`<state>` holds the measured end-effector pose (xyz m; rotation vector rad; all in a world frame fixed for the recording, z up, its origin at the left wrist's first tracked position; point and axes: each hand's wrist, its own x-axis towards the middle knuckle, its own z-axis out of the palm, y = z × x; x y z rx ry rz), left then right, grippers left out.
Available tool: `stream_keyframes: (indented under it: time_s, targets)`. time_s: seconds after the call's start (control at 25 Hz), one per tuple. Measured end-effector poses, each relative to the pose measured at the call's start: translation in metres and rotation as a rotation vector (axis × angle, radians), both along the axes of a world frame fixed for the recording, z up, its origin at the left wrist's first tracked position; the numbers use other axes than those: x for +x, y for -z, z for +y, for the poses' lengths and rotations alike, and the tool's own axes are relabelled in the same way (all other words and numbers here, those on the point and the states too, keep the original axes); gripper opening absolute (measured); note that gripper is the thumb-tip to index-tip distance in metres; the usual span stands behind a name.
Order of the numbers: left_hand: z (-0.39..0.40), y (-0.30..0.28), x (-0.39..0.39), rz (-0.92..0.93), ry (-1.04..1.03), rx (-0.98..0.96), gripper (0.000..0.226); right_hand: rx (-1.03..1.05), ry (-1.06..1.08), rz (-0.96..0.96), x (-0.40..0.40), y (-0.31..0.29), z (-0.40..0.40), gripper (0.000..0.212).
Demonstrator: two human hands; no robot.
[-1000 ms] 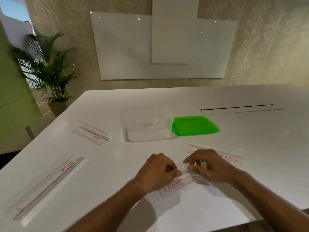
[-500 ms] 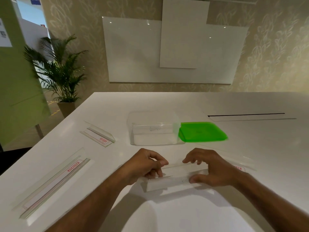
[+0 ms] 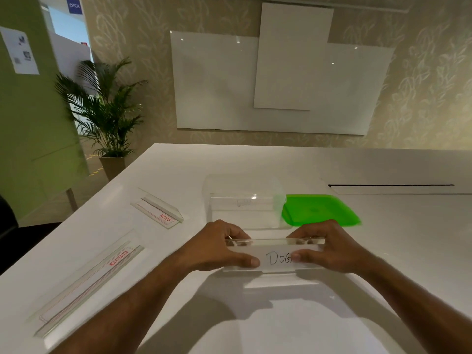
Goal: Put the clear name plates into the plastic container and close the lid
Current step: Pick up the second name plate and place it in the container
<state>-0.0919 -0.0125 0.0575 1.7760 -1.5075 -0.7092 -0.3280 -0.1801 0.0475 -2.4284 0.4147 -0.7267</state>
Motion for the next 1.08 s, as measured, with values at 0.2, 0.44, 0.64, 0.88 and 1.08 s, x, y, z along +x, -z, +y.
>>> stream_keyframes:
  time_s: [0.2, 0.44, 0.64, 0.88, 1.08]
  targets:
    - [-0.019, -0.024, 0.015, -0.162, -0.045, -0.100, 0.051, -0.028, 0.065, 0.051, 0.022, -0.029, -0.021, 0.041]
    - [-0.069, -0.061, 0.055, -0.369, -0.094, -0.172, 0.051, -0.285, 0.060, 0.140, 0.072, -0.081, -0.067, 0.044]
    - [-0.119, -0.068, 0.092, -0.597, -0.074, -0.094, 0.030, -0.343, 0.109, 0.294, 0.122, -0.090, -0.115, 0.044]
    - [-0.164, -0.051, 0.125, -0.685, -0.108, 0.040, 0.012, -0.353, 0.138, 0.463, 0.171, -0.068, -0.154, 0.045]
    - [-0.189, -0.030, 0.140, -0.700, -0.130, 0.145, 0.019, -0.352, 0.158, 0.577, 0.196, -0.047, -0.171, 0.047]
